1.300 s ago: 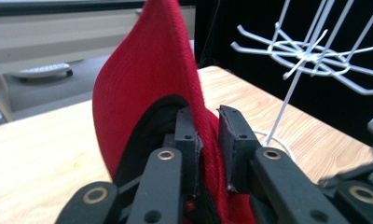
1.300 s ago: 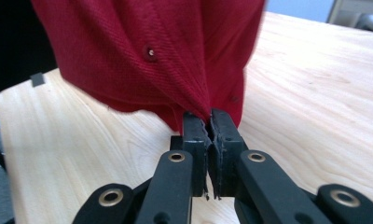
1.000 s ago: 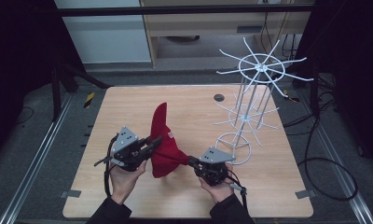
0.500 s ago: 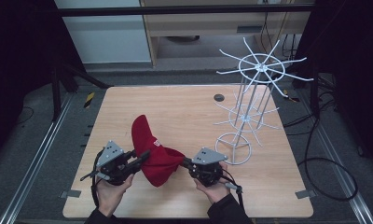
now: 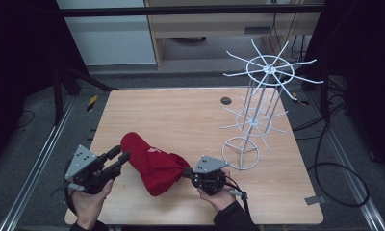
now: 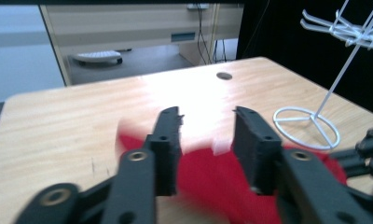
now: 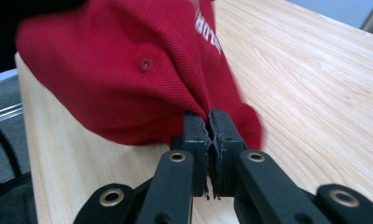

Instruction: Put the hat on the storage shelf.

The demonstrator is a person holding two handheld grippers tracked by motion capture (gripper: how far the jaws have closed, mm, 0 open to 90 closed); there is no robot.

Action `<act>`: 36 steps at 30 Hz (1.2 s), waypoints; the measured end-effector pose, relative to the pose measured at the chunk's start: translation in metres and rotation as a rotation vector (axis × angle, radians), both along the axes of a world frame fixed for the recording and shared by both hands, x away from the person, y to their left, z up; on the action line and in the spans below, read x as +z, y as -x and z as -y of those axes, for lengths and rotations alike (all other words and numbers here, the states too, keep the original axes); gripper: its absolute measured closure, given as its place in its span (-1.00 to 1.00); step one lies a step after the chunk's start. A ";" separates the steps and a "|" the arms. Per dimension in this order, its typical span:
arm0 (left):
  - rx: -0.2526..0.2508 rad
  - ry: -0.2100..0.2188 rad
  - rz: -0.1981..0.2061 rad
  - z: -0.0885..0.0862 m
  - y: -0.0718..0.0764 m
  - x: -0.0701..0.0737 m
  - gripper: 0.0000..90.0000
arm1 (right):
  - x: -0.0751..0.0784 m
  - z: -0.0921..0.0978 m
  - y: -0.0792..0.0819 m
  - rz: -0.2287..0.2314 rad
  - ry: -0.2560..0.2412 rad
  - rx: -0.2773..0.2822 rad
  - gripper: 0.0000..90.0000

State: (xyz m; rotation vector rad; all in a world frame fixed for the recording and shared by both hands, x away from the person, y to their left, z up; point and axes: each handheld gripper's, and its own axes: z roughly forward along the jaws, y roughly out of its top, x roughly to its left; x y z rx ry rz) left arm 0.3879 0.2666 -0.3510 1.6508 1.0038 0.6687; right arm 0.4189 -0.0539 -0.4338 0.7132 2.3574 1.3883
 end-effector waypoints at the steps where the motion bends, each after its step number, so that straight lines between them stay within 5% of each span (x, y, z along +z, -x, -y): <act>1: -0.012 -0.013 -0.004 0.002 -0.004 0.004 0.56 | -0.001 -0.003 0.000 0.006 0.006 0.011 0.93; 5: -0.080 -0.101 -0.082 0.021 -0.022 -0.001 0.83 | -0.001 -0.008 0.002 0.013 0.017 0.022 0.93; 9: -0.118 -0.173 -0.235 0.037 -0.036 -0.046 0.98 | -0.001 -0.009 0.002 0.025 0.019 0.015 0.91; 17: -0.120 -0.233 -0.338 0.039 -0.044 -0.097 0.92 | -0.002 -0.010 -0.001 0.005 0.037 0.031 0.85; 21: -0.130 -0.240 -0.350 0.041 -0.046 -0.102 0.91 | -0.005 -0.008 0.001 -0.001 0.074 0.026 0.66; 27: -0.118 -0.240 -0.342 0.043 -0.045 -0.100 0.82 | -0.004 0.031 0.008 0.009 0.002 -0.058 0.39; 36: -0.144 -0.224 -0.239 0.075 -0.037 -0.073 0.43 | -0.016 0.094 0.020 -0.009 -0.023 -0.216 0.24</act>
